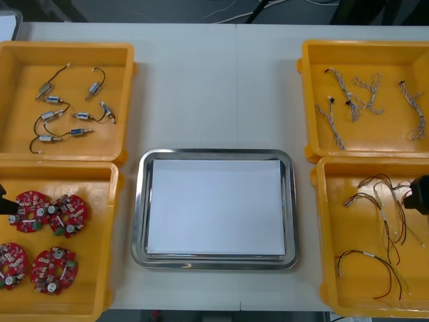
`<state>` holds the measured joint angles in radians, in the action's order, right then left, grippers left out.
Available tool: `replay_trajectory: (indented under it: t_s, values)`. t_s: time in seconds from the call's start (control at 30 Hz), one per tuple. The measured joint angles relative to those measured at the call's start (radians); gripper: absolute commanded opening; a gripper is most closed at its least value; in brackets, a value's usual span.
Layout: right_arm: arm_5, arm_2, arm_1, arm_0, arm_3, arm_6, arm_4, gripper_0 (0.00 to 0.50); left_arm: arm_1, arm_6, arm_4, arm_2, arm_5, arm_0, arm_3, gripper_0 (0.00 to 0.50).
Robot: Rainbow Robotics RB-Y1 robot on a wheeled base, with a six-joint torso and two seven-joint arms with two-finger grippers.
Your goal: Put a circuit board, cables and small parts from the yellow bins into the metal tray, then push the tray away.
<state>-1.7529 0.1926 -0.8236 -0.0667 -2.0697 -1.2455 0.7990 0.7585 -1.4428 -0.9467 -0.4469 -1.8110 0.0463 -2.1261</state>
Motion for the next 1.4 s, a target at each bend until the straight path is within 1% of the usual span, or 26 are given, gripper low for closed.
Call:
replay_trajectory:
  t_s: [0.17,0.27,0.4,0.53,0.6,0.8,0.93,1.03,1.1,1.3,1.4]
  values:
    - [0.072,-0.024,0.017,0.016,0.005,0.000,-0.054,0.500,0.010,-0.245,-0.027,-0.046,0.054,0.073,0.000,0.500]
    - [0.132,-0.061,0.017,0.019,0.037,0.000,-0.070,0.500,0.015,-0.328,-0.038,-0.062,0.093,0.112,0.000,0.500]
    - [0.199,-0.099,0.030,0.019,0.105,-0.001,-0.085,0.500,0.016,-0.332,-0.055,-0.080,0.136,0.157,0.000,0.500]
    - [0.216,-0.129,0.058,0.019,0.127,-0.005,-0.147,0.500,0.017,-0.332,-0.070,-0.096,0.184,0.202,0.000,0.500]
    - [0.217,-0.141,0.067,0.020,0.127,-0.005,-0.167,0.500,0.020,-0.332,-0.073,-0.100,0.199,0.222,0.000,0.500]
    - [0.219,-0.154,0.114,0.021,0.128,-0.008,-0.213,0.500,0.059,-0.332,-0.074,-0.102,0.197,0.262,0.000,0.500]
    - [0.219,-0.155,0.147,0.022,0.128,-0.010,-0.221,0.500,0.086,-0.334,-0.073,-0.102,0.176,0.268,0.000,0.500]
    - [0.219,-0.156,0.161,0.023,0.129,-0.010,-0.223,0.500,0.099,-0.346,-0.072,-0.102,0.178,0.275,0.000,0.500]
    - [0.219,-0.157,0.166,0.024,0.130,-0.010,-0.232,0.500,0.107,-0.381,-0.068,-0.102,0.192,0.284,0.000,0.500]
    - [0.220,-0.157,0.168,0.028,0.142,-0.011,-0.242,0.500,0.114,-0.597,-0.055,-0.098,0.232,0.297,0.000,0.500]
    - [0.238,-0.157,0.168,0.028,0.156,-0.016,-0.242,0.500,0.114,-0.666,-0.054,-0.089,0.254,0.299,0.002,0.500]
